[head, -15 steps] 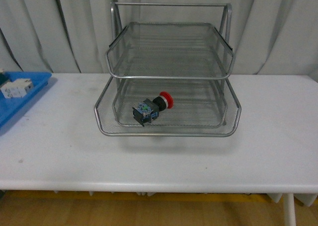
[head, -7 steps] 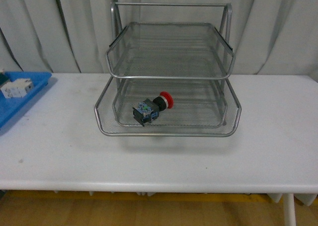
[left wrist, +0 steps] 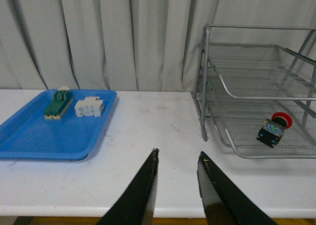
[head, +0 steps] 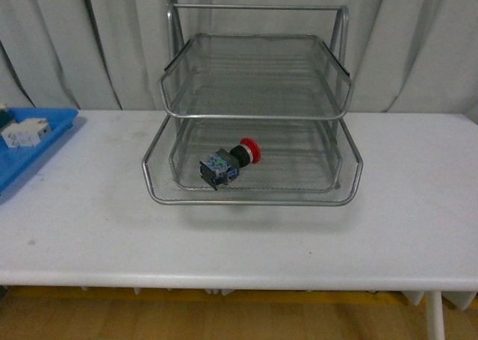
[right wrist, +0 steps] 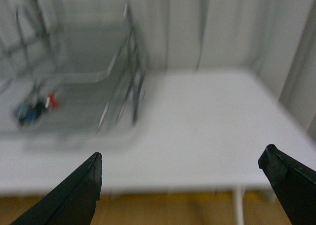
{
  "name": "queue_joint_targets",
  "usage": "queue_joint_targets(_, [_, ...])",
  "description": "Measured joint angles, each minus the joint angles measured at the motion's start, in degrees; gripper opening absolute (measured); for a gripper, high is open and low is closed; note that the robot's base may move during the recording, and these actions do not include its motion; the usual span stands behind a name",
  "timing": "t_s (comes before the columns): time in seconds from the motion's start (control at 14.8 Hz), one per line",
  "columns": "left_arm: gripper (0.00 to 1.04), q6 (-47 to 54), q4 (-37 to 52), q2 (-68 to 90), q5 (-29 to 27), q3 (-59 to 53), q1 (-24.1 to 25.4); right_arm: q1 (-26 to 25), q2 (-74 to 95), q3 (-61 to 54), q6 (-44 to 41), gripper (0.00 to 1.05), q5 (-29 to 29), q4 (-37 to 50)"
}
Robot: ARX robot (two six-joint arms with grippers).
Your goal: Place button on rack with both arms
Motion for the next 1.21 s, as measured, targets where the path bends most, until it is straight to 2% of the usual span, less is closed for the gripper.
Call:
queue_joint_targets(0.07, [0.36, 0.00, -0.02, 0.00, -0.02, 0.00, 0.00, -2.23, 4.39, 3.52, 1.03, 0.98, -5.77, -10.01])
queue_joint_targets(0.13, [0.48, 0.02, 0.04, 0.00, 0.04, 0.00, 0.00, -3.34, 15.63, 8.76, 2.67, 0.98, -8.41, -13.22])
queue_joint_targets(0.27, [0.73, 0.00, -0.04, 0.00, 0.00, 0.00, 0.00, 0.55, 30.71, 17.35, 3.43, 0.98, -8.48, -9.18])
queue_joint_targets(0.4, [0.97, 0.00, 0.00, 0.00, 0.02, 0.00, 0.00, 4.11, 48.72, 23.78, 6.67, 0.98, -7.61, -9.88])
queue_joint_targets(0.61, [0.98, 0.04, 0.00, 0.00, 0.00, 0.00, 0.00, 12.90, 70.51, 30.80, 10.43, 0.96, -6.49, -7.02])
queue_joint_targets(0.81, [0.98, 0.04, 0.00, 0.00, 0.02, 0.00, 0.00, 19.32, 88.21, 39.36, 14.69, 0.60, -4.42, -3.80])
queue_joint_targets(1.14, [0.98, 0.04, 0.00, 0.00, 0.02, 0.00, 0.00, 27.08, 107.89, 57.07, 20.33, 0.01, -2.80, -5.33])
queue_joint_targets(1.21, [0.98, 0.02, 0.00, 0.00, 0.02, 0.00, 0.00, 27.54, 111.12, 60.50, 20.74, 0.02, -1.97, -6.05])
